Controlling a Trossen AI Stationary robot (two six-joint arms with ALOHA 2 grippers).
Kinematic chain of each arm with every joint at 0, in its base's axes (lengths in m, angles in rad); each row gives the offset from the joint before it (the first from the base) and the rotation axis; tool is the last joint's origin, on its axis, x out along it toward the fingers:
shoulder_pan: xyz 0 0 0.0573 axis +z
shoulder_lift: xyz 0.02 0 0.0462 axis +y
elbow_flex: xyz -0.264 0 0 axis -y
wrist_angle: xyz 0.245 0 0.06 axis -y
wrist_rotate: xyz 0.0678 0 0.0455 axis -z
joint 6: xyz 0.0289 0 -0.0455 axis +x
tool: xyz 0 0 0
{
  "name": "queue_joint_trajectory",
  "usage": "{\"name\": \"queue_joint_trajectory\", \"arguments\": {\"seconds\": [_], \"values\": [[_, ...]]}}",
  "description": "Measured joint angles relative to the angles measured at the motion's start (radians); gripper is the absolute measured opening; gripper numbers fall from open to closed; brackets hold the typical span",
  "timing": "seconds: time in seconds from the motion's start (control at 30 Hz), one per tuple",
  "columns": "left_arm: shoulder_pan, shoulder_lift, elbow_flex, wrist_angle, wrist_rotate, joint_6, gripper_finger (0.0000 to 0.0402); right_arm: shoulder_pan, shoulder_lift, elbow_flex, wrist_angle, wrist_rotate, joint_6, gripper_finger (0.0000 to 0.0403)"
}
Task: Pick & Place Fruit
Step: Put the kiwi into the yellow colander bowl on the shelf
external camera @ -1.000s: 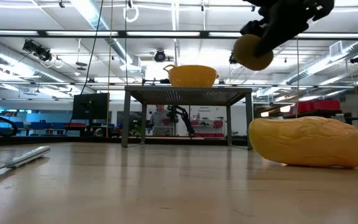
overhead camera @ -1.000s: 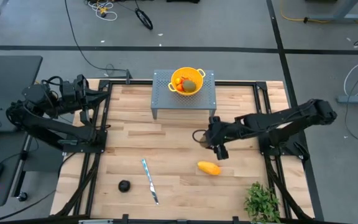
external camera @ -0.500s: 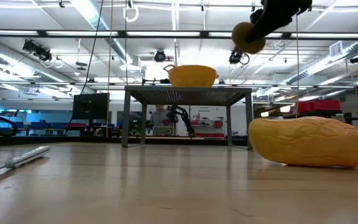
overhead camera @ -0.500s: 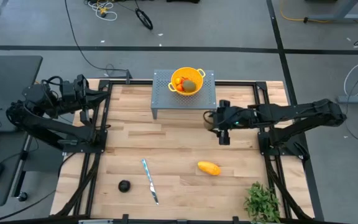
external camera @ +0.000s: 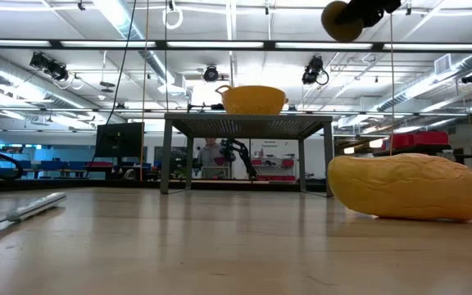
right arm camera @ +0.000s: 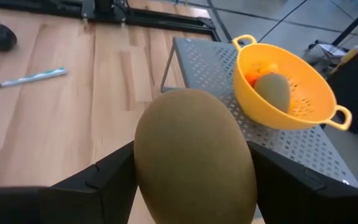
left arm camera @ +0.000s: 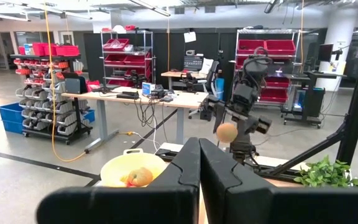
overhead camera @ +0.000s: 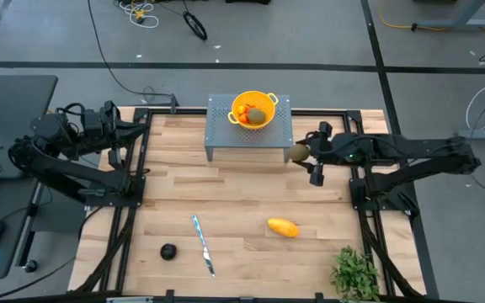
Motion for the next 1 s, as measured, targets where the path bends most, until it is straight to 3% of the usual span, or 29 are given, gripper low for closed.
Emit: {"name": "queue_joint_trajectory", "arguments": {"seconds": [0.47, 0.77, 1.0], "values": [[0.000, 0.000, 0.000, 0.001, -0.005, 0.000, 0.0002, -0.027, -0.036, 0.000, 0.027, -0.015, 0.062, 0.0273], [0.000, 0.000, 0.000, 0.002, -0.013, 0.000, 0.0002, -0.174, -0.048, 0.000, 0.079, -0.016, -0.013, 0.0272], [0.000, 0.000, 0.000, 0.002, -0.013, 0.000, 0.0002, -0.321, -0.048, 0.000, 0.078, -0.129, -0.056, 0.0272]]}}
